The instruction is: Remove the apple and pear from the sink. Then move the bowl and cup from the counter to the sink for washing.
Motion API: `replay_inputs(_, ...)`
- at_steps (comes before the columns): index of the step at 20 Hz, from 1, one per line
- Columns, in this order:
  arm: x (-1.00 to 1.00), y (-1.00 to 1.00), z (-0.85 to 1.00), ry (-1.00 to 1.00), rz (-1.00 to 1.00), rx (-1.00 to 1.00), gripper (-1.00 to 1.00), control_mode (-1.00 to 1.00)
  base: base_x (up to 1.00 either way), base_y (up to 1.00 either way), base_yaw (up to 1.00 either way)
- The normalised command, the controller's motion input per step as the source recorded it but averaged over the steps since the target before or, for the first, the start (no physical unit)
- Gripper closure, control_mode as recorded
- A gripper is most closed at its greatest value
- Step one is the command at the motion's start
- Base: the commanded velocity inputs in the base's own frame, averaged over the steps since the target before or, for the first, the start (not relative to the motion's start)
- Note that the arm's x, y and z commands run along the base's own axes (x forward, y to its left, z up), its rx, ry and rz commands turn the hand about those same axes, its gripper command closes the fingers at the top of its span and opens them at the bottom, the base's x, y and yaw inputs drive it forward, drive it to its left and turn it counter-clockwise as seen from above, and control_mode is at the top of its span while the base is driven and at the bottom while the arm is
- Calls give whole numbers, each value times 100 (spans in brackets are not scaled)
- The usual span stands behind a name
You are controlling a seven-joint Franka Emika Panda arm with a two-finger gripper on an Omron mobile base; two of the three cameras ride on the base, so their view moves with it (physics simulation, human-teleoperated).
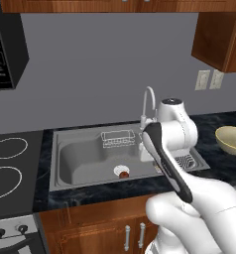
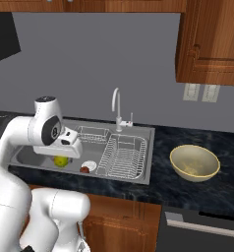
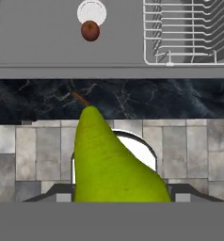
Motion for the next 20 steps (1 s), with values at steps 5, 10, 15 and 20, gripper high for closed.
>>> replay_inputs(5,-11,-48,9,-1,0,0,100,-100,0,0,0)
replay_inputs(10,-6,-48,7,0,-1,2,100,-100,0,0,0)
replay_inputs(15,0,-48,6,0,-4,8,100,-100,0,0,0)
replay_inputs(20,0,-45,4,0,-4,5,100,-100,0,0,0)
